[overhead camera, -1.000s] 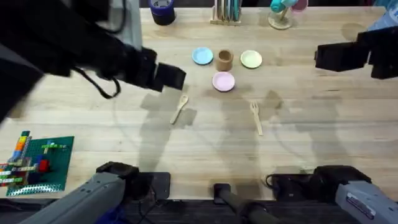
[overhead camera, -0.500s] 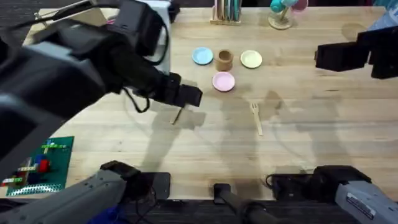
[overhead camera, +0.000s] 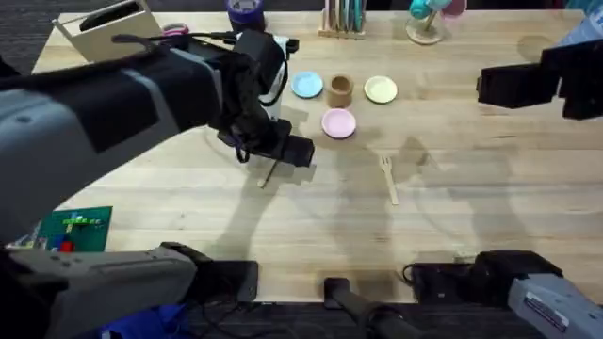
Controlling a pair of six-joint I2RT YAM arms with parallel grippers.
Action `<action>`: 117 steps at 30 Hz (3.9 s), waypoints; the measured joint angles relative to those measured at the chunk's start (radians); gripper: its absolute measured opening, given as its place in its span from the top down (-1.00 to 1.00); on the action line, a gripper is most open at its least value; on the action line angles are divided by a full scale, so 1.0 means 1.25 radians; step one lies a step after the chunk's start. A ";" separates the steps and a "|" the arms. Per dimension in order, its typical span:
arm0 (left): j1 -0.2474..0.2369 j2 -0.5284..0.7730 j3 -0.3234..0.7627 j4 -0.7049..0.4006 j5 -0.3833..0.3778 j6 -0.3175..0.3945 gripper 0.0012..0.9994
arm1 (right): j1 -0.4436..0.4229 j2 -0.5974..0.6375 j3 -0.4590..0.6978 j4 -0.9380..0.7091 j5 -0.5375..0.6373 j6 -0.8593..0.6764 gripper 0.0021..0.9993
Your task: Pick up a utensil and set it on the pink plate, then put the other utensil in the container.
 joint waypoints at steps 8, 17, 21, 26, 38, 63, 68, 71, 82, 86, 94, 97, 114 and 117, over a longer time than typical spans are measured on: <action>0.000 0.052 -0.004 0.018 0.000 -0.001 -0.99 | 0.000 0.000 0.000 0.000 0.000 0.000 -1.00; 0.000 0.063 -0.002 0.026 -0.006 -0.004 -0.99 | 0.000 0.000 0.000 0.000 0.000 0.000 -1.00; -0.001 0.063 -0.002 0.026 -0.008 -0.005 -0.99 | 0.000 0.000 0.000 0.000 0.000 0.000 -1.00; -0.004 0.066 -0.002 0.026 -0.021 -0.006 -0.81 | 0.000 0.000 0.000 0.000 0.000 0.000 -1.00; -0.011 0.071 -0.002 0.025 -0.065 -0.022 0.07 | 0.000 0.000 0.000 0.000 0.000 0.000 -1.00; -0.051 0.071 -0.001 0.031 -0.052 -0.055 0.92 | 0.000 0.000 0.000 0.000 0.000 0.000 -1.00; -0.052 0.079 0.014 -0.010 -0.040 -0.055 0.92 | 0.000 0.000 0.000 0.000 0.000 0.000 -1.00; -0.053 0.093 0.046 -0.043 -0.034 -0.055 0.93 | 0.000 0.000 0.000 0.000 0.000 0.000 -1.00; -0.074 0.098 0.311 -0.156 -0.032 -0.030 0.93 | 0.000 0.000 0.000 0.000 0.000 0.000 -1.00; -0.107 0.098 0.371 -0.159 -0.032 -0.023 0.93 | 0.000 0.000 0.000 0.000 0.000 0.000 -1.00; -0.166 0.165 0.493 -0.197 -0.032 -0.008 0.92 | 0.000 0.000 0.000 0.000 0.000 0.000 -1.00; -0.181 0.237 0.541 -0.215 -0.032 0.005 0.92 | 0.000 0.000 0.000 0.000 0.000 0.000 -1.00; -0.196 0.421 0.617 -0.160 -0.031 0.060 0.91 | 0.000 0.000 0.000 0.000 0.000 0.000 -1.00; -0.196 0.439 0.617 -0.139 -0.031 0.063 0.87 | 0.000 0.000 0.000 0.000 0.000 0.000 -1.00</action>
